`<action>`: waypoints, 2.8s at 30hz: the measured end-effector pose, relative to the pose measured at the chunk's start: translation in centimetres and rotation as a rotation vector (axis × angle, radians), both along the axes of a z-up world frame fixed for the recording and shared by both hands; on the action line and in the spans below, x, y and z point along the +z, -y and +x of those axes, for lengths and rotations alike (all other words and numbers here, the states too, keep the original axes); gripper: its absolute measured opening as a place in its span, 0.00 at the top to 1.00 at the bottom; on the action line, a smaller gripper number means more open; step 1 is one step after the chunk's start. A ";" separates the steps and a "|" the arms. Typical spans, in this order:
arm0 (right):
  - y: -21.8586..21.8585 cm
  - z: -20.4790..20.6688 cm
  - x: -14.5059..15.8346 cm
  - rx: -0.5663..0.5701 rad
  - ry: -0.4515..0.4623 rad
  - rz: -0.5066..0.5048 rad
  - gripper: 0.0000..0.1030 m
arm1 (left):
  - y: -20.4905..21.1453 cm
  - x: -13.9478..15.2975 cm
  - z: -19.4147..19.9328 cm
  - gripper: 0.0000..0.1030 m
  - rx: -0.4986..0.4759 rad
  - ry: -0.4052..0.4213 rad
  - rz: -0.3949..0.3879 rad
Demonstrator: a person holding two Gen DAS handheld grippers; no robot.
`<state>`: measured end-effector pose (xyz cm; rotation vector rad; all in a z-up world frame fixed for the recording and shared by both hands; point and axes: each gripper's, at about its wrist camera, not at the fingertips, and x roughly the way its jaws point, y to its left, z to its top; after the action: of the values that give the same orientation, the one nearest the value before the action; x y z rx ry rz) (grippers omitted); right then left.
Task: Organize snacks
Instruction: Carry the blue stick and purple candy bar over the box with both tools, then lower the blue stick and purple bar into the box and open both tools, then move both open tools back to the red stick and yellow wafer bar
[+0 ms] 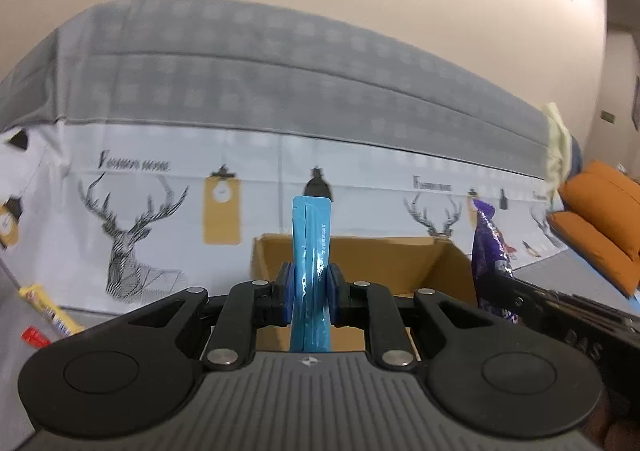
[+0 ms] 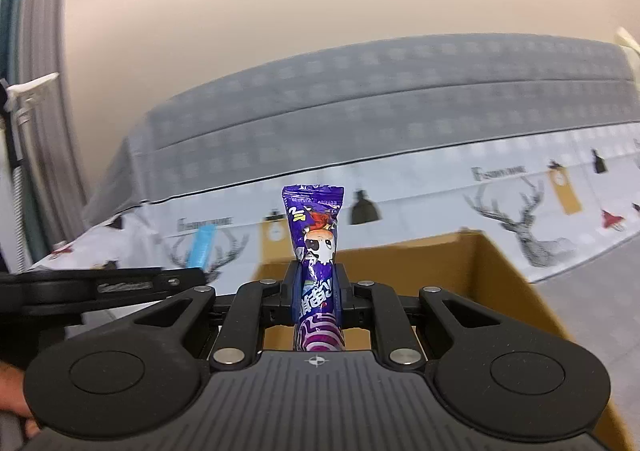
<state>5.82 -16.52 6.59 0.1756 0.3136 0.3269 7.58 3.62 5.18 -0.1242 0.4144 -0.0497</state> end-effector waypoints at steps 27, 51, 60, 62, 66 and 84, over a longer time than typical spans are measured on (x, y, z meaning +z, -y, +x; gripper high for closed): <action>5.2 0.5 -1.6 -0.212 -0.029 -0.063 0.84 | 5.3 -0.3 -0.4 0.83 -0.161 0.080 0.048; 4.3 0.1 -1.0 -0.196 0.015 -0.089 0.83 | 5.8 -0.2 -0.1 0.82 -0.172 0.092 0.022; 3.5 0.3 -0.4 -0.241 0.028 -0.077 0.50 | 4.6 0.2 -0.3 0.68 -0.134 0.084 0.004; 3.2 0.5 -0.3 -0.241 0.025 -0.075 0.49 | 4.0 0.3 -0.3 0.68 -0.116 0.080 -0.004; 2.1 0.6 0.1 -0.236 0.021 -0.064 0.49 | 2.3 0.4 -0.4 0.68 -0.068 0.066 -0.033; -6.9 1.1 1.6 -0.069 0.005 0.046 0.80 | -10.0 -0.2 -0.4 0.87 0.271 -0.129 -0.226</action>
<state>6.95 -9.63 8.18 0.2305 0.2948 0.2664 7.21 13.65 5.02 -0.4067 0.5171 0.1796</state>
